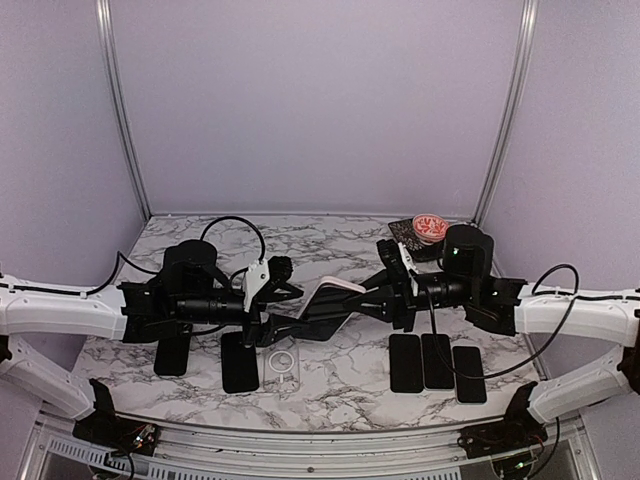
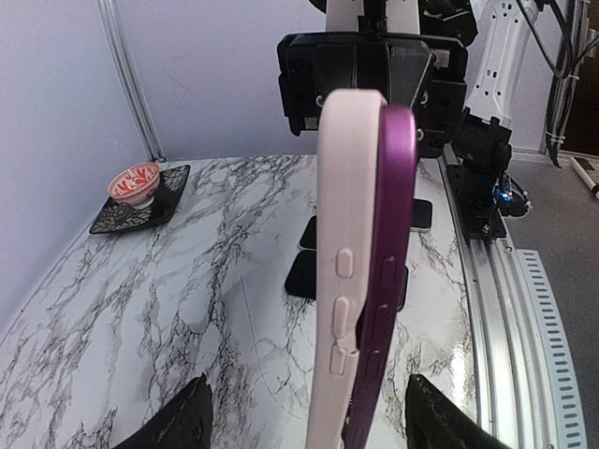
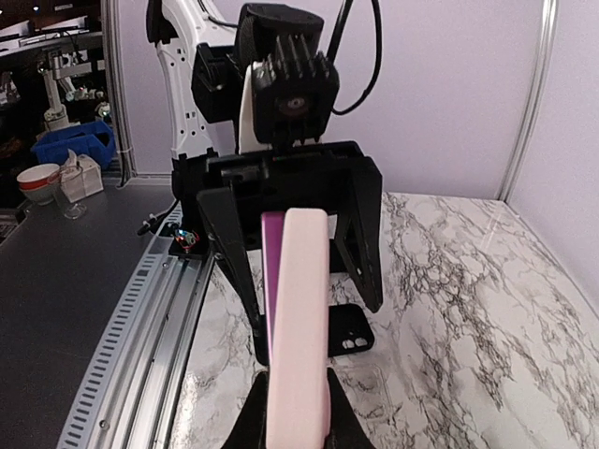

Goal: Put the phone into the phone case

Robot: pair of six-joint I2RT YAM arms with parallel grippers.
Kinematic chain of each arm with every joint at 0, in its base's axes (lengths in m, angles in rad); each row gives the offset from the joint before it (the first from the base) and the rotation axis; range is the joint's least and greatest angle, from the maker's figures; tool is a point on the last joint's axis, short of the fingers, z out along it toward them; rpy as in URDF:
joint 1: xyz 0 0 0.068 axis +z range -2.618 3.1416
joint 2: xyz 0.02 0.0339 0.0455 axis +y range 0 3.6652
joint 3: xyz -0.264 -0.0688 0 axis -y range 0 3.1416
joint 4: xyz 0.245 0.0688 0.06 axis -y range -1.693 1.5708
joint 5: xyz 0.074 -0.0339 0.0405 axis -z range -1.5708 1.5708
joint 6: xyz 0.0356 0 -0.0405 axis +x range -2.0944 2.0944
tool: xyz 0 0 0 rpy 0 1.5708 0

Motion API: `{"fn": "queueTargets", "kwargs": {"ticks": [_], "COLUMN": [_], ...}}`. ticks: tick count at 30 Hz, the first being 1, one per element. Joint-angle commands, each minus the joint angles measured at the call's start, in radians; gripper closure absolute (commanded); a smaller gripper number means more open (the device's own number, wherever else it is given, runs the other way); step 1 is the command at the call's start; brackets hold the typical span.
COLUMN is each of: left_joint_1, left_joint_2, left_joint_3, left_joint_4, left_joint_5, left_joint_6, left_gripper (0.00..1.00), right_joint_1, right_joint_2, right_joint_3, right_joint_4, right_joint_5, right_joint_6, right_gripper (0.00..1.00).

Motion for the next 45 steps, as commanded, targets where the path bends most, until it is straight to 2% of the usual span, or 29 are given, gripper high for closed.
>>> {"fn": "queueTargets", "kwargs": {"ticks": [1,4,5,12,14,15,17,23,26,27,29,31,32,33,35,36,39,40,42,45], "left_joint_1": [0.001,0.001,0.001,0.000,0.000,0.000,-0.001,-0.002,-0.005,-0.006,-0.008,-0.008,-0.009,-0.008,-0.008,-0.009,-0.009,-0.009,-0.009,-0.012], "left_joint_2": [-0.022,-0.032,-0.036,-0.060,-0.061,-0.061,-0.053,-0.010,0.006,0.009,0.010,0.007,0.001,-0.006,-0.033,-0.044,-0.060,-0.058,-0.053,-0.050], "left_joint_3": [0.026,0.027,0.027,0.026,0.026,0.028,0.043,0.100,0.114,0.117,0.121,0.116,0.110,0.101,0.072,0.056,0.027,0.031,0.041,0.046], "left_joint_4": [0.032,0.039,0.041,0.053,0.053,0.053,0.054,0.055,0.057,0.058,0.060,0.060,0.060,0.060,0.058,0.056,0.021,0.004,-0.019,-0.033], "left_joint_5": [0.032,0.044,0.043,0.038,0.045,0.050,0.058,0.063,0.086,0.088,0.089,0.083,0.075,0.058,-0.003,-0.034,-0.112,-0.129,-0.154,-0.168], "left_joint_6": [-0.028,-0.031,-0.033,-0.059,-0.064,-0.065,-0.068,-0.076,-0.082,-0.081,-0.079,-0.071,-0.063,-0.051,-0.016,0.016,0.092,0.108,0.133,0.158], "left_gripper": [0.48,0.89,1.00,0.99,0.61,0.52,0.49,0.73,0.74,0.80,1.00,1.00,1.00,1.00,1.00,1.00,1.00,1.00,1.00,1.00], "right_joint_1": [-0.003,-0.002,-0.003,-0.003,-0.003,-0.003,-0.002,-0.002,-0.002,-0.002,-0.002,-0.002,-0.002,-0.002,-0.002,-0.002,0.001,0.007,0.031,0.071], "right_joint_2": [-0.033,-0.050,-0.054,-0.059,-0.061,-0.060,-0.053,-0.020,-0.014,-0.012,-0.009,-0.007,-0.009,-0.014,-0.031,-0.043,-0.066,-0.067,-0.057,-0.009], "right_joint_3": [0.071,0.069,0.066,0.073,0.080,0.084,0.092,0.111,0.113,0.112,0.113,0.113,0.115,0.124,0.148,0.162,0.181,0.188,0.210,0.272], "right_joint_4": [0.124,0.164,0.177,0.180,0.181,0.181,0.183,0.205,0.215,0.214,0.207,0.197,0.182,0.142,0.007,-0.068,-0.217,-0.239,-0.270,-0.320], "right_joint_5": [-0.093,-0.105,-0.108,-0.100,-0.103,-0.102,-0.108,-0.137,-0.137,-0.132,-0.124,-0.121,-0.113,-0.091,-0.005,0.051,0.181,0.194,0.215,0.235], "right_joint_6": [0.068,0.083,0.086,0.082,0.082,0.083,0.085,0.104,0.104,0.101,0.092,0.084,0.075,0.057,-0.029,-0.083,-0.244,-0.292,-0.362,-0.443], "right_gripper": [1.00,1.00,1.00,1.00,1.00,1.00,1.00,1.00,1.00,1.00,1.00,0.99,0.96,0.86,0.53,0.44,0.27,0.12,0.08,0.10]}}
